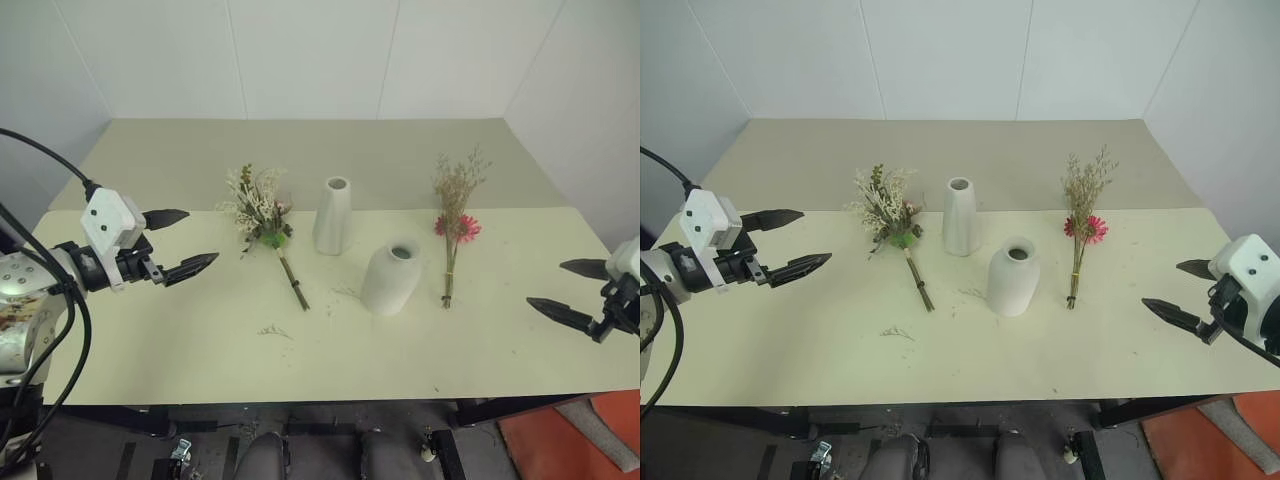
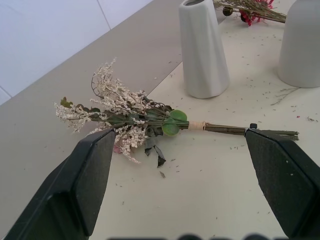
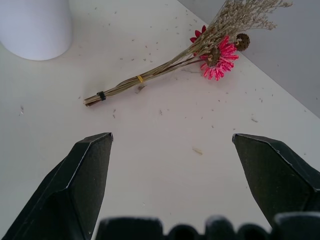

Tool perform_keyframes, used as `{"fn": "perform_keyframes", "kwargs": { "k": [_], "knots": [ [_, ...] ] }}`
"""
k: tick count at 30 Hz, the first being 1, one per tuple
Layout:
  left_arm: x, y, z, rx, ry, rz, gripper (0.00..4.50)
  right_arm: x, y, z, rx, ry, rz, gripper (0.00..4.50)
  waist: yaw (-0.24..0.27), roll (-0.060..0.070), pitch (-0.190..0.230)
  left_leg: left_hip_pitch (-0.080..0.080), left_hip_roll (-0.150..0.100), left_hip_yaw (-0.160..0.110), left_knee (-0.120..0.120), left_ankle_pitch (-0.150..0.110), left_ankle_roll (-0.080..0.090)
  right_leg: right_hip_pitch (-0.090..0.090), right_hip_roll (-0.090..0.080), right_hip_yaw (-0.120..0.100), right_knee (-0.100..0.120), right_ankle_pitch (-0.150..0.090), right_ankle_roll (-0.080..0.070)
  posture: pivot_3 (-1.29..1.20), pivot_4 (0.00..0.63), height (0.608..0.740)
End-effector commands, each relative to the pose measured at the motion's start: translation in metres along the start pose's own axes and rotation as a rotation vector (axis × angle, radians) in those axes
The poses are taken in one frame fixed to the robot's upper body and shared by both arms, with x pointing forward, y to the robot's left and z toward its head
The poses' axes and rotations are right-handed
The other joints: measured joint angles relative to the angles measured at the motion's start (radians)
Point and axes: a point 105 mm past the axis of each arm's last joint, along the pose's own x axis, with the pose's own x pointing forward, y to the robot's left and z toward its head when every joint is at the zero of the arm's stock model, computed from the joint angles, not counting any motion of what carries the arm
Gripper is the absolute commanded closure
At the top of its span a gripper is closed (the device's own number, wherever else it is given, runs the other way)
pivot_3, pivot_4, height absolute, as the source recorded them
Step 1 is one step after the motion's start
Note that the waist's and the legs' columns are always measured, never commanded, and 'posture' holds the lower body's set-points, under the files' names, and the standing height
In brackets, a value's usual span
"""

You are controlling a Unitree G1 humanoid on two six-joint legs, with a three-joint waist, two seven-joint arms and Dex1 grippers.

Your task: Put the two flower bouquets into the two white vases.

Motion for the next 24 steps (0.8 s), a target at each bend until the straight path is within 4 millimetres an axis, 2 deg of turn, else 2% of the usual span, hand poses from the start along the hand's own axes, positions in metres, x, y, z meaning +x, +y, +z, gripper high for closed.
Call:
{"fn": "perform_keyframes", "kwargs": {
  "k": [1, 12, 15, 18, 21, 24],
  "knots": [
    [-0.001, 0.002, 0.013, 0.037, -0.036, 0.016, 0.02, -0.004, -0.005, 0.015, -0.037, -0.054, -0.021, 0.0, 0.0, 0.0, 0.0, 0.0, 0.0, 0.0, 0.0, 0.0, 0.0, 0.0, 0.0, 0.0, 0.0, 0.0, 0.0, 0.0, 0.15, 0.74],
    [-0.004, 0.001, 0.01, 0.043, -0.014, 0.016, 0.02, 0.0, -0.006, 0.019, -0.048, -0.071, -0.015, 0.0, -0.001, 0.0, 0.0, 0.0, 0.0, 0.0, 0.0, 0.0, 0.0, 0.0, 0.0, 0.0, 0.0, 0.0, 0.0, 0.0, 0.15, 0.74],
    [0.001, 0.008, 0.007, 0.04, 0.007, 0.104, 0.02, 0.002, -0.008, 0.023, -0.046, -0.09, -0.029, 0.0, 0.0, 0.0, 0.0, 0.0, 0.0, 0.0, 0.0, 0.0, 0.0, 0.0, 0.0, 0.0, 0.0, 0.0, 0.0, 0.0, 0.15, 0.74],
    [0.031, 0.004, 0.0, -0.136, 0.058, 0.239, 0.02, 0.005, -0.009, 0.031, -0.057, -0.109, -0.027, 0.0, 0.007, 0.0, 0.0, 0.0, 0.0, 0.0, 0.0, 0.0, 0.0, 0.001, -0.001, 0.0, 0.0, 0.0, 0.0, 0.0, 0.15, 0.74],
    [0.073, -0.03, -0.002, -0.281, 0.129, 0.254, 0.02, 0.012, -0.006, 0.053, -0.083, -0.179, -0.004, 0.0, 0.012, 0.0, 0.0, 0.0, -0.001, -0.001, 0.002, 0.0, 0.0, 0.002, -0.001, 0.0, 0.0, 0.001, 0.002, 0.0, 0.15, 0.74],
    [0.095, -0.045, -0.004, -0.418, 0.193, 0.297, 0.02, 0.016, -0.004, 0.069, -0.123, -0.212, 0.012, 0.0, 0.012, -0.001, 0.0, -0.002, -0.002, -0.002, 0.003, 0.0, 0.0, 0.0, -0.001, 0.0, 0.001, 0.001, 0.002, 0.0, 0.15, 0.74]
  ]
}}
